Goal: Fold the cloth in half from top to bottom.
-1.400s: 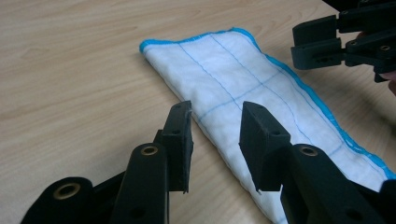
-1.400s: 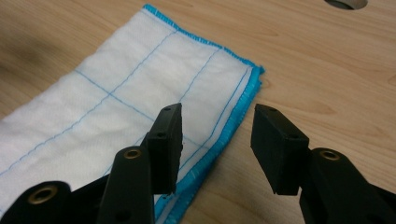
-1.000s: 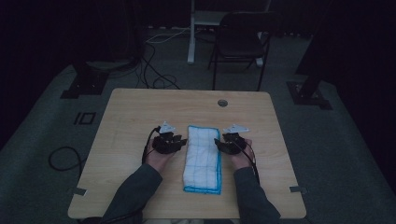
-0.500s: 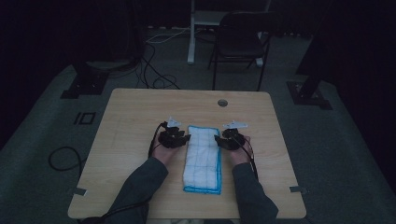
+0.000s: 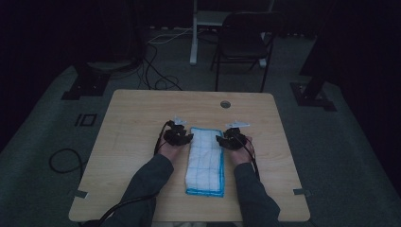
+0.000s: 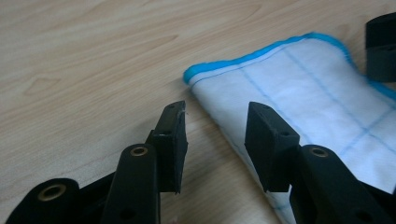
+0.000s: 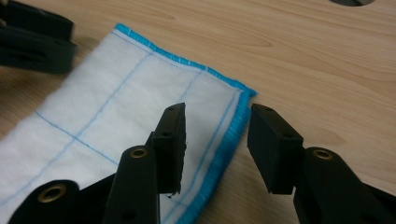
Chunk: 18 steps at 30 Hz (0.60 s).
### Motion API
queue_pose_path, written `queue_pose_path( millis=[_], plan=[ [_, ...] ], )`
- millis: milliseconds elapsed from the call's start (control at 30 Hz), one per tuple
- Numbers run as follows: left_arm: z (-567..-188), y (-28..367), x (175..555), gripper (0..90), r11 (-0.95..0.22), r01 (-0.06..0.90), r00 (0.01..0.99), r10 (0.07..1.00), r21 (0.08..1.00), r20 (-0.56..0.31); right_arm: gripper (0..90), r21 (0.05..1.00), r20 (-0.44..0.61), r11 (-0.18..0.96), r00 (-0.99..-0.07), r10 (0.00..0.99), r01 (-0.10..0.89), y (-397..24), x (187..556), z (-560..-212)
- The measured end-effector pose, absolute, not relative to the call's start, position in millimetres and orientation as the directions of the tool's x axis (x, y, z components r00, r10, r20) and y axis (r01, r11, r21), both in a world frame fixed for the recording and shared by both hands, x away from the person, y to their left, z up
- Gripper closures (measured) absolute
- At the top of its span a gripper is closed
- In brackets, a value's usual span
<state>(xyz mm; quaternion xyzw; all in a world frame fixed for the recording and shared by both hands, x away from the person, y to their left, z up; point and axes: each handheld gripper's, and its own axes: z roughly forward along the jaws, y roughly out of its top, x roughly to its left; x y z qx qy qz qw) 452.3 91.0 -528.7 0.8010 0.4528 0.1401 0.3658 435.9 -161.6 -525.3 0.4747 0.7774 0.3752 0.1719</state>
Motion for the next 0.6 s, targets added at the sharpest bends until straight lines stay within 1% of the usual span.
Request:
queue_pose_path(
  millis=[100, 367, 500, 600],
  plan=[
    [-531.8, 90.2, 455.5, 58.7, -0.306, 0.638, 0.543, 0.829, 0.706, -0.132, 57.1, 0.741, 0.091, 0.265, -0.483, 0.871, 0.617, -160.6, 441.7, -525.4],
    [-536.3, 87.1, 463.2, 55.8, -0.282, 0.661, 0.526, 0.835, 0.695, -0.163, 56.8, 0.716, 0.127, 0.234, -0.452, 0.883, 0.658, -160.9, 459.6, -529.4],
    [-536.1, 82.6, 466.5, 55.1, -0.283, 0.663, 0.525, 0.836, 0.693, -0.161, 56.8, 0.703, 0.160, 0.204, -0.430, 0.889, 0.682, -160.8, 467.0, -532.2],
    [-535.5, 78.5, 469.5, 54.3, -0.285, 0.665, 0.522, 0.838, 0.690, -0.157, 56.6, 0.697, 0.146, 0.211, -0.423, 0.894, 0.686, -159.6, 467.7, -532.8]
  ],
)
